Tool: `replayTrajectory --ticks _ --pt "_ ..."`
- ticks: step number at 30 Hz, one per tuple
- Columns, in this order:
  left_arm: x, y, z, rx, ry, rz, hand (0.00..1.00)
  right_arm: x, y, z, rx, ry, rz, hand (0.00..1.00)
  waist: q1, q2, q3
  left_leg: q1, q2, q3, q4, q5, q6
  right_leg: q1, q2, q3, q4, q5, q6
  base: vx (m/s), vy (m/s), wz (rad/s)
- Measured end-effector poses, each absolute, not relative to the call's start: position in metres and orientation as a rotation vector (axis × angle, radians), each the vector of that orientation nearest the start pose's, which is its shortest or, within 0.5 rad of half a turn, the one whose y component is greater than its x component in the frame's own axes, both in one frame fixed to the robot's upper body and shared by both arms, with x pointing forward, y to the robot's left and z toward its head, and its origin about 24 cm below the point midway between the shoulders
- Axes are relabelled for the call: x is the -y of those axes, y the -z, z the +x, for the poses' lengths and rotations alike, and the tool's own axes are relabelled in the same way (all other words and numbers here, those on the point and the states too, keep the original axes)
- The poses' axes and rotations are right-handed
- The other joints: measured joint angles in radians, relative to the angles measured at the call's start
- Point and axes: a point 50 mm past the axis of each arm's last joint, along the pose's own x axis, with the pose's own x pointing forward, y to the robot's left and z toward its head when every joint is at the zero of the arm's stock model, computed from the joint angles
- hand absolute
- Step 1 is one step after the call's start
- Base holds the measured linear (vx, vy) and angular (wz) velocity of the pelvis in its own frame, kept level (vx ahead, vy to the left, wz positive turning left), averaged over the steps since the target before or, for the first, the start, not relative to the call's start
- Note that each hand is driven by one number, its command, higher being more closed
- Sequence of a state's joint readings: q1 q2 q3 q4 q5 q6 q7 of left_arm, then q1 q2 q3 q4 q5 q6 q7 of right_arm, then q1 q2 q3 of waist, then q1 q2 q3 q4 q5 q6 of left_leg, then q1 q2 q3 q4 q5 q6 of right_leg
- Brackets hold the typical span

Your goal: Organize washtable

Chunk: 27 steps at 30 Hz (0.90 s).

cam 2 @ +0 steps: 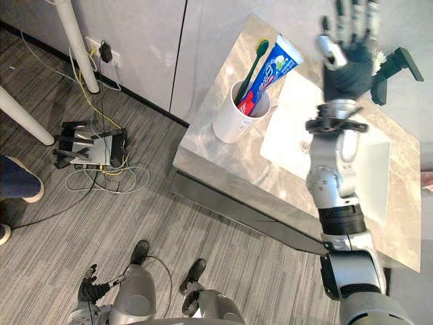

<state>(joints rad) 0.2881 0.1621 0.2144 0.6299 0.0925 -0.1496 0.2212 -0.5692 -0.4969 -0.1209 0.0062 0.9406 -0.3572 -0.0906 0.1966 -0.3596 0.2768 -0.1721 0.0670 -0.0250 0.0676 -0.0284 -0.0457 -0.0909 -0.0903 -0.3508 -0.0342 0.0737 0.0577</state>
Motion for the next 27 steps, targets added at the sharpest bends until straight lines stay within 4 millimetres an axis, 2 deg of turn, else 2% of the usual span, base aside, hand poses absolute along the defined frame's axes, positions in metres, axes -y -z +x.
replayTrajectory --ticks 2,3,4,5,7,8,9,10,11,13,15,16,18,19,20,21,22,23,25,26,27 --pt "-0.266 0.111 0.094 -0.764 -0.491 0.285 0.00 0.264 -0.247 0.286 0.917 0.079 0.549 0.00 -0.019 0.011 -0.024 0.002 -0.006 0.001 -0.001 -0.001 0.001 0.002 -0.002 0.000 0.000 0.000 0.000 0.03 0.039 0.01" --pt "-0.266 0.114 0.090 -0.785 -0.504 0.277 0.00 0.283 -0.232 0.272 0.927 0.173 0.562 0.00 -0.032 0.026 -0.054 0.004 -0.012 0.002 -0.001 -0.001 0.001 0.003 -0.006 0.000 0.000 0.000 0.000 0.05 0.062 0.02" --pt "-0.263 0.116 0.088 -0.794 -0.515 0.261 0.00 0.301 -0.217 0.257 0.935 0.289 0.580 0.00 -0.051 0.050 -0.084 0.013 -0.014 0.005 -0.001 -0.001 0.002 0.014 -0.011 0.001 -0.002 0.000 0.000 0.05 0.052 0.02" --pt "-0.263 0.117 0.086 -0.802 -0.522 0.256 0.00 0.310 -0.208 0.249 0.939 0.354 0.586 0.00 -0.061 0.064 -0.097 0.021 -0.014 0.006 -0.001 -0.001 0.002 0.022 -0.015 0.002 -0.003 0.000 0.000 0.05 0.033 -0.03" --pt "-0.259 0.124 0.078 -0.841 -0.545 0.226 0.00 0.345 -0.175 0.208 0.921 0.659 0.526 0.00 -0.087 0.128 -0.166 0.056 -0.017 0.032 -0.015 -0.012 0.018 0.037 -0.019 0.020 -0.003 -0.001 0.001 0.01 0.035 -0.31" --pt "-0.258 0.125 0.075 -0.851 -0.550 0.218 0.00 0.352 -0.168 0.198 0.908 0.736 0.494 0.00 -0.089 0.139 -0.179 0.065 -0.018 0.039 -0.022 -0.012 0.018 0.037 -0.021 0.028 -0.005 -0.002 0.002 -0.03 0.026 -0.51" --pt "-0.260 0.128 0.069 -0.874 -0.571 0.208 0.00 0.364 -0.155 0.177 0.864 0.894 0.412 0.00 -0.103 0.158 -0.200 0.077 -0.022 0.053 -0.032 -0.013 0.019 0.037 -0.025 0.035 -0.007 -0.010 0.013 -0.05 0.003 -0.46" --pt "-0.262 0.130 0.063 -0.896 -0.590 0.204 0.00 0.375 -0.139 0.158 0.786 1.041 0.303 0.00 -0.125 0.165 -0.218 0.087 -0.033 0.063 -0.038 -0.013 0.019 0.037 -0.036 0.051 -0.008 -0.035 0.023 -0.06 -0.011 -0.35" --pt "-0.263 0.131 0.060 -0.910 -0.602 0.199 0.00 0.382 -0.129 0.148 0.726 1.118 0.248 0.00 -0.137 0.176 -0.226 0.094 -0.034 0.066 -0.046 -0.012 0.019 0.038 -0.038 0.052 -0.005 -0.035 0.024 -0.05 -0.004 -0.27" --pt "-0.264 0.134 0.054 -0.935 -0.619 0.193 0.00 0.404 -0.085 0.116 0.465 1.345 0.139 0.00 -0.165 0.200 -0.243 0.131 -0.032 0.077 -0.073 -0.005 0.010 0.054 -0.035 0.055 -0.002 -0.043 0.022 -0.04 -0.007 -0.16" --pt "-0.260 0.138 0.048 -0.964 -0.623 0.186 0.00 0.413 -0.038 0.084 0.178 1.514 0.089 0.00 -0.184 0.217 -0.273 0.146 -0.030 0.079 -0.090 -0.005 0.000 0.060 -0.032 0.056 -0.002 -0.055 0.021 -0.04 -0.019 -0.06" --pt "-0.259 0.139 0.047 -0.970 -0.624 0.183 0.00 0.413 -0.026 0.074 0.093 1.547 0.077 0.00 -0.184 0.221 -0.279 0.152 -0.030 0.079 -0.094 -0.004 -0.001 0.060 -0.031 0.057 -0.002 -0.055 0.022 -0.01 -0.011 -0.05" --pt "-0.255 0.142 0.045 -0.992 -0.620 0.173 0.00 0.402 0.024 0.044 -0.219 1.628 0.093 0.00 -0.186 0.239 -0.292 0.166 -0.031 0.084 -0.105 -0.003 -0.001 0.069 -0.032 0.063 -0.002 -0.056 0.022 0.01 0.005 -0.07" --pt "-0.255 0.143 0.043 -1.000 -0.620 0.172 0.00 0.398 0.035 0.038 -0.288 1.636 0.104 0.00 -0.186 0.243 -0.295 0.170 -0.031 0.087 -0.106 -0.003 -0.001 0.069 -0.033 0.064 -0.002 -0.056 0.022 -0.01 0.020 -0.09" --pt "-0.254 0.145 0.040 -1.018 -0.620 0.168 0.00 0.383 0.063 0.025 -0.459 1.636 0.150 0.00 -0.185 0.253 -0.300 0.172 -0.033 0.092 -0.111 -0.003 -0.001 0.069 -0.034 0.069 -0.002 -0.057 0.023 -0.02 0.021 -0.07" --pt "-0.253 0.146 0.040 -1.025 -0.620 0.166 0.00 0.375 0.074 0.020 -0.528 1.627 0.167 0.00 -0.184 0.257 -0.303 0.174 -0.034 0.094 -0.118 -0.003 -0.001 0.069 -0.035 0.071 -0.003 -0.058 0.024 0.00 0.023 -0.07" --pt "-0.252 0.148 0.040 -1.036 -0.619 0.159 0.00 0.357 0.096 0.008 -0.683 1.592 0.195 0.00 -0.183 0.265 -0.308 0.188 -0.035 0.097 -0.130 -0.001 0.001 0.070 -0.035 0.072 -0.003 -0.060 0.027 0.04 0.013 -0.03" --pt "-0.251 0.149 0.038 -1.044 -0.618 0.157 0.00 0.347 0.105 0.003 -0.752 1.573 0.210 0.00 -0.183 0.267 -0.309 0.188 -0.035 0.096 -0.134 0.001 0.003 0.071 -0.035 0.071 -0.002 -0.060 0.027 0.06 0.012 0.02" --pt "-0.247 0.152 0.037 -1.064 -0.611 0.143 0.00 0.303 0.138 -0.016 -1.006 1.457 0.297 0.00 -0.184 0.279 -0.316 0.199 -0.039 0.089 -0.141 0.004 0.007 0.083 -0.036 0.064 -0.002 -0.058 0.034 0.11 0.017 0.08" --pt "-0.246 0.152 0.037 -1.071 -0.610 0.141 0.00 0.293 0.144 -0.020 -1.054 1.434 0.319 0.00 -0.185 0.281 -0.315 0.202 -0.042 0.085 -0.142 0.006 0.010 0.088 -0.037 0.062 -0.003 -0.058 0.035 0.14 0.036 0.12" --pt "-0.246 0.154 0.036 -1.079 -0.621 0.124 0.00 0.271 0.154 -0.029 -1.144 1.381 0.372 0.00 -0.185 0.289 -0.321 0.205 -0.047 0.080 -0.142 0.006 0.011 0.094 -0.040 0.057 -0.003 -0.060 0.036 0.11 0.040 0.14"
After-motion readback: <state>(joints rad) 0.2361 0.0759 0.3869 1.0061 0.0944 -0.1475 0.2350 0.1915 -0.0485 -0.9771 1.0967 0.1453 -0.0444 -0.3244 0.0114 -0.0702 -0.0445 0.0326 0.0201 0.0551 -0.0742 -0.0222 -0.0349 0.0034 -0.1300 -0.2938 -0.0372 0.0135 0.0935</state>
